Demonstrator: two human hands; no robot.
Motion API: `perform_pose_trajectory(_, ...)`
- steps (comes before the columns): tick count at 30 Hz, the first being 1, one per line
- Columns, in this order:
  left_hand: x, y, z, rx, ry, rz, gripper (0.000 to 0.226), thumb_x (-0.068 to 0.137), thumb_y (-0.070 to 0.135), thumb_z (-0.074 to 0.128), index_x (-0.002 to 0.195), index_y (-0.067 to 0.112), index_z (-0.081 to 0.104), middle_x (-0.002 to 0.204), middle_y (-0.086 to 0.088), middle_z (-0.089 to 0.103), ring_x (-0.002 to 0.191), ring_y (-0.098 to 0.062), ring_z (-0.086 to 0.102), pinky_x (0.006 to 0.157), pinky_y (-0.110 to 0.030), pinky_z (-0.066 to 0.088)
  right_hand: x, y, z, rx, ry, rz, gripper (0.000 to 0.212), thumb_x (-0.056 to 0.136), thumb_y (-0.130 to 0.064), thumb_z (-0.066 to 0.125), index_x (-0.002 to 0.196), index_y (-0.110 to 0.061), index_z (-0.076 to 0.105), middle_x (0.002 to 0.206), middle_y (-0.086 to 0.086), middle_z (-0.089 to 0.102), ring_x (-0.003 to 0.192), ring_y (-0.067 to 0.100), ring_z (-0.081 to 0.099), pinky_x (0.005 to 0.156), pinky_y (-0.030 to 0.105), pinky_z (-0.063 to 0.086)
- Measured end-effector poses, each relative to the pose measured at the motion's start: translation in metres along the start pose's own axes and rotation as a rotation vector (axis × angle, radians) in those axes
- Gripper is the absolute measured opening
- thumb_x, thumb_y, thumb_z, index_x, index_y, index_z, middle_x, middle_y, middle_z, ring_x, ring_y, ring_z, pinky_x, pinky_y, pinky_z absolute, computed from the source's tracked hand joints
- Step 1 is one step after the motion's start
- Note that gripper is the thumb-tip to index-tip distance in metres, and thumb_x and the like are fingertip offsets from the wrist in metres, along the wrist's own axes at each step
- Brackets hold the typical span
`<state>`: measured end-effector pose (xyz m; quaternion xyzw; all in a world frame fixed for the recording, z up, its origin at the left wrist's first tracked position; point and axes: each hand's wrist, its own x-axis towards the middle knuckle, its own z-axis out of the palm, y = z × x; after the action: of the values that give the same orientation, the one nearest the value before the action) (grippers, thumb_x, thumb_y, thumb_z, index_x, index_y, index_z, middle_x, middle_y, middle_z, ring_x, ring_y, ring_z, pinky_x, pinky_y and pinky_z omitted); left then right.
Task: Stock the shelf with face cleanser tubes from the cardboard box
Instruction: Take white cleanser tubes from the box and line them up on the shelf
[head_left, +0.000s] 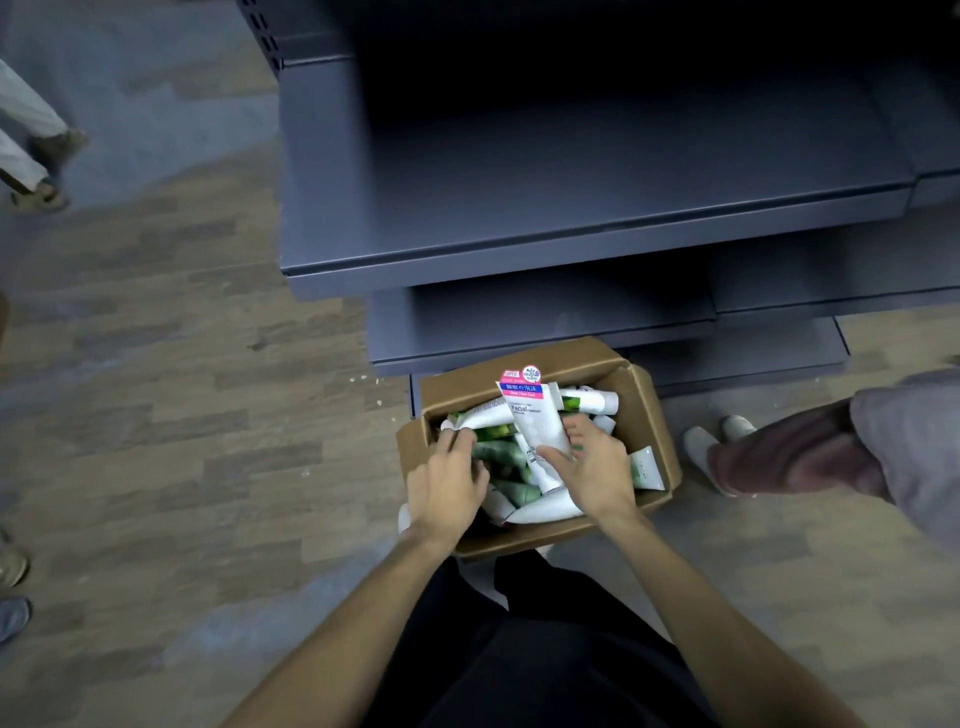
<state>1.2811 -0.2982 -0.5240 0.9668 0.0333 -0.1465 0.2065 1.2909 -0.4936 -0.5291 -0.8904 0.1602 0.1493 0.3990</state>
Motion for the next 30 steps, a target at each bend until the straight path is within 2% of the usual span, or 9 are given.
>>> perform_pose_trajectory(3, 0.005, 0.003, 0.007, 0.233, 0.123, 0.073, 0.037, 0.076, 0.018, 0.072, 0.112, 0.017, 0.063, 0.113, -0.006, 0.060, 0.099, -0.028, 0.058, 0.076, -0.039, 0.050, -0.002, 0.010, -0.007, 0.028, 0.016, 0.009, 0.036, 0.078, -0.036, 0.082, 0.102, -0.019, 0.063, 0.095, -0.005, 0.071, 0.093, 0.022, 0.067, 0.082, 0.046, 0.056)
perform_pose_trajectory(6, 0.020, -0.001, 0.008, 0.305, 0.124, 0.095, 0.044, 0.075, 0.005, 0.069, 0.116, 0.016, 0.060, 0.111, -0.007, 0.059, 0.102, -0.028, 0.057, 0.081, -0.037, 0.047, -0.005, 0.020, -0.012, 0.073, 0.033, 0.028, 0.034, 0.076, -0.035, 0.083, 0.099, -0.023, 0.062, 0.090, -0.009, 0.069, 0.089, 0.018, 0.066, 0.082, 0.046, 0.056)
perform_pose_trajectory(10, 0.036, 0.004, 0.009, 0.263, 0.050, 0.106, 0.046, 0.072, -0.005, 0.068, 0.113, 0.015, 0.060, 0.104, -0.005, 0.061, 0.096, -0.027, 0.062, 0.074, -0.038, 0.052, -0.004, 0.026, -0.018, 0.097, 0.024, 0.028, 0.033, 0.076, -0.035, 0.083, 0.101, -0.027, 0.062, 0.087, -0.018, 0.065, 0.093, 0.014, 0.065, 0.086, 0.043, 0.056)
perform_pose_trajectory(13, 0.044, 0.006, 0.014, 0.253, 0.004, 0.084, 0.053, 0.071, -0.006, 0.070, 0.117, 0.016, 0.056, 0.107, -0.003, 0.061, 0.098, -0.025, 0.062, 0.074, -0.037, 0.053, -0.003, 0.028, -0.023, 0.116, 0.005, 0.027, 0.033, 0.077, -0.034, 0.083, 0.101, -0.026, 0.062, 0.089, -0.015, 0.068, 0.093, 0.010, 0.066, 0.087, 0.041, 0.057)
perform_pose_trajectory(19, 0.049, 0.009, 0.014, 0.248, 0.098, 0.186, 0.037, 0.075, 0.003, 0.066, 0.110, 0.015, 0.064, 0.099, -0.004, 0.067, 0.094, -0.028, 0.063, 0.083, -0.038, 0.045, -0.001, 0.037, -0.037, 0.150, 0.003, 0.006, 0.033, 0.076, -0.031, 0.084, 0.101, -0.027, 0.063, 0.091, -0.021, 0.068, 0.096, 0.002, 0.066, 0.089, 0.031, 0.057)
perform_pose_trajectory(21, 0.047, 0.009, 0.010, 0.162, 0.143, 0.297, 0.034, 0.074, 0.010, 0.070, 0.107, 0.016, 0.066, 0.096, -0.001, 0.064, 0.090, -0.026, 0.061, 0.080, -0.038, 0.044, 0.000, 0.041, -0.042, 0.170, 0.007, 0.006, 0.033, 0.076, -0.031, 0.085, 0.099, -0.033, 0.062, 0.092, -0.020, 0.069, 0.095, 0.000, 0.067, 0.089, 0.029, 0.057)
perform_pose_trajectory(23, 0.046, 0.015, 0.006, -0.031, 0.162, 0.350, 0.032, 0.079, 0.011, 0.072, 0.110, 0.013, 0.067, 0.099, -0.001, 0.059, 0.089, -0.020, 0.060, 0.082, -0.034, 0.049, 0.001, 0.045, -0.046, 0.186, 0.012, 0.027, 0.035, 0.075, -0.032, 0.086, 0.101, -0.029, 0.063, 0.096, -0.014, 0.071, 0.096, 0.004, 0.068, 0.089, 0.031, 0.058)
perform_pose_trajectory(26, 0.053, 0.038, 0.002, -0.476, 0.095, 0.204, 0.026, 0.087, 0.015, 0.073, 0.113, 0.015, 0.070, 0.109, 0.004, 0.053, 0.097, -0.003, 0.057, 0.091, -0.013, 0.045, 0.006, 0.052, -0.050, 0.188, 0.026, 0.063, 0.037, 0.073, -0.032, 0.087, 0.101, -0.027, 0.063, 0.093, -0.012, 0.071, 0.092, 0.005, 0.069, 0.087, 0.033, 0.059)
perform_pose_trajectory(30, 0.064, 0.066, 0.010, -0.773, -0.081, 0.011, 0.023, 0.083, 0.021, 0.079, 0.105, 0.019, 0.071, 0.102, 0.003, 0.068, 0.093, -0.009, 0.066, 0.080, -0.021, 0.056, 0.012, 0.057, -0.052, 0.200, 0.046, 0.084, 0.037, 0.073, -0.031, 0.087, 0.100, -0.024, 0.063, 0.093, -0.009, 0.073, 0.089, 0.006, 0.070, 0.084, 0.035, 0.060)
